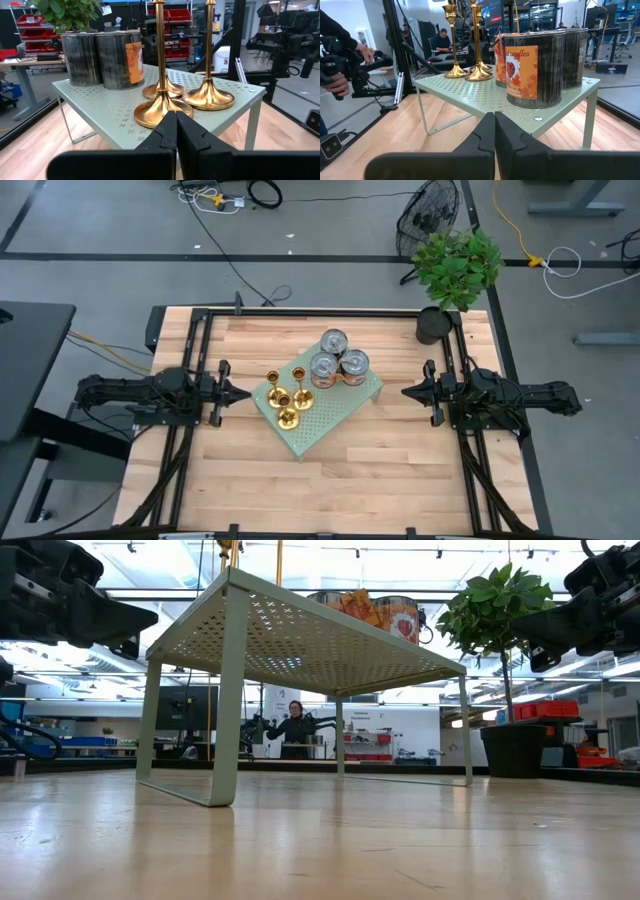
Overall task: Pick & Place candle stick holders
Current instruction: Return to Home Position
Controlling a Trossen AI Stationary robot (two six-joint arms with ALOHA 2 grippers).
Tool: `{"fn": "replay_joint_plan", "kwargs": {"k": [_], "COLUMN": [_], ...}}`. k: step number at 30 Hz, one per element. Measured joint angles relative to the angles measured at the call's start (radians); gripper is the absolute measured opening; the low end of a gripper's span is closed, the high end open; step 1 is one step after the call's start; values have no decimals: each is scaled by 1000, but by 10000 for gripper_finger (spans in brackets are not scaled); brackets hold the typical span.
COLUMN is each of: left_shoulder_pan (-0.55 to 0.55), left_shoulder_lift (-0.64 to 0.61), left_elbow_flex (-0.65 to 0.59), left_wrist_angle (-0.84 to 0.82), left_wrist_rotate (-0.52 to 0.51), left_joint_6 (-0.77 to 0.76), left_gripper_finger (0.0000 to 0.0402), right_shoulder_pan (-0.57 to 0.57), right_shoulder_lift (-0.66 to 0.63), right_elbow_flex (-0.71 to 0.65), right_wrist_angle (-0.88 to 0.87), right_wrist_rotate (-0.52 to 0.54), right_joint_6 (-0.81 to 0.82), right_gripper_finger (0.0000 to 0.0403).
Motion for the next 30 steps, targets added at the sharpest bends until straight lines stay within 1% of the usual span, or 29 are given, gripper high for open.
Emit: {"fn": "replay_joint_plan", "kwargs": {"k": [30], "left_shoulder_pan": [0], "left_shoulder_lift": [2], "left_elbow_flex": [-2], "left_wrist_angle": [50], "left_wrist_rotate": [-6], "left_joint_6": [-4], "left_gripper_finger": [3], "right_shoulder_pan": [0], "right_shoulder_lift": [0], "right_elbow_flex": [0], "right_wrist_angle": [0], "right_wrist_rotate": [0], "right_joint_6": [0], "right_gripper_finger": [3]}}
